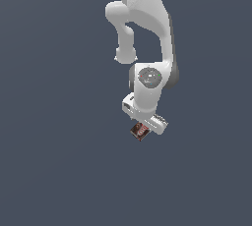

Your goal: Pick up the object and move it to a goal position.

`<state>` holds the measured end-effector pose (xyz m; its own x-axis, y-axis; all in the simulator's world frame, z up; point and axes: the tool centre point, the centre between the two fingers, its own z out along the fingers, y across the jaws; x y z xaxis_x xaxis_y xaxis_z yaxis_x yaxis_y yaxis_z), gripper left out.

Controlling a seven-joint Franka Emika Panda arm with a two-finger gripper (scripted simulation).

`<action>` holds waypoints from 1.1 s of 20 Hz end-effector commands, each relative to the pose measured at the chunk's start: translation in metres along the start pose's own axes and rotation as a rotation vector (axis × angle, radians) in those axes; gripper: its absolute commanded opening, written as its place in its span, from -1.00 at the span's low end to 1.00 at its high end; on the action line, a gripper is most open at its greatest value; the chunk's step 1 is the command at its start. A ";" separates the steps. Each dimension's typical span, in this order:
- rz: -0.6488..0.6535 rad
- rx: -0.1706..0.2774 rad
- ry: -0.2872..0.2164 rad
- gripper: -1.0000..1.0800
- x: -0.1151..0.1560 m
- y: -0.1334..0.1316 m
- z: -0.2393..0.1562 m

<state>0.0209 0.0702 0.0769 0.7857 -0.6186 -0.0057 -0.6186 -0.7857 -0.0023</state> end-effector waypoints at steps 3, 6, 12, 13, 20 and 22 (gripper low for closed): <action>0.065 -0.001 0.003 0.92 0.000 -0.003 0.007; 0.091 -0.002 0.005 0.92 0.000 -0.004 0.009; 0.103 -0.002 0.005 0.92 -0.001 -0.005 0.011; 0.103 -0.002 0.005 0.92 -0.001 -0.005 0.011; 0.106 -0.002 0.005 0.92 -0.001 -0.004 0.035; 0.107 -0.002 0.006 0.92 -0.001 -0.004 0.047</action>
<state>0.0227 0.0742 0.0388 0.7158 -0.6983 0.0001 -0.6983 -0.7158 -0.0005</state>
